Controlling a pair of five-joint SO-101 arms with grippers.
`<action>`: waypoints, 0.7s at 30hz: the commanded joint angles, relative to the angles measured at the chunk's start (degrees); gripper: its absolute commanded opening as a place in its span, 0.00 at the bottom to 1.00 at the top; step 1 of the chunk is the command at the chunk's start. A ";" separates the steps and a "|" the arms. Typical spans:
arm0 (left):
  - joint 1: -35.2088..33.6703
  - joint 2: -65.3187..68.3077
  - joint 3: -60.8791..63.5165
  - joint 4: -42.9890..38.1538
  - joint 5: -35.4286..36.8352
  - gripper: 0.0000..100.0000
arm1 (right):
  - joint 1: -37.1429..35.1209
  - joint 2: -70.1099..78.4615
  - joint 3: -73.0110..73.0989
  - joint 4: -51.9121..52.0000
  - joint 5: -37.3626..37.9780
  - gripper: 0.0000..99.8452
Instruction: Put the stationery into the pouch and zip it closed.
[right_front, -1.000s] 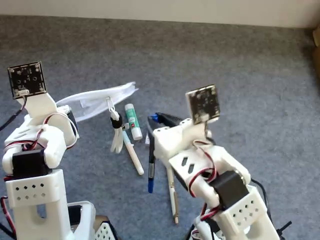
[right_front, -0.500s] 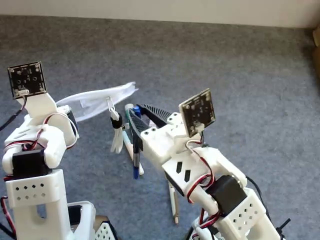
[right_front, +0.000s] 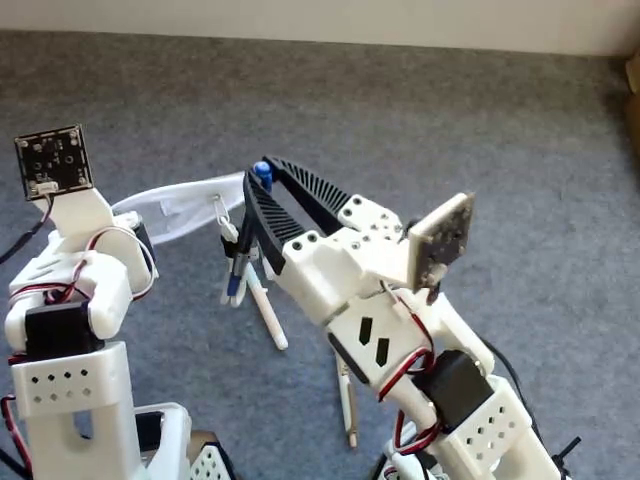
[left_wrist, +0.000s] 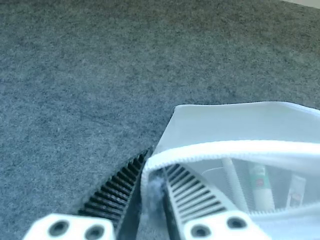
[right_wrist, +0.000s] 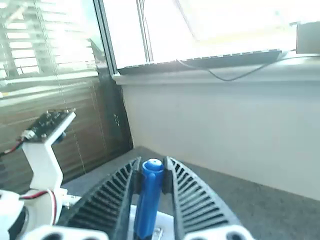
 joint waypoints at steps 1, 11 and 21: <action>-1.01 1.01 0.92 -1.14 0.62 0.01 | -0.66 -1.19 -1.19 -6.02 1.14 0.01; -0.92 1.01 0.92 -1.32 0.62 0.01 | -2.42 -0.92 -1.01 -23.08 8.26 0.01; -0.92 1.01 0.84 -1.32 0.62 0.01 | -6.90 0.84 -0.66 -30.73 10.37 0.01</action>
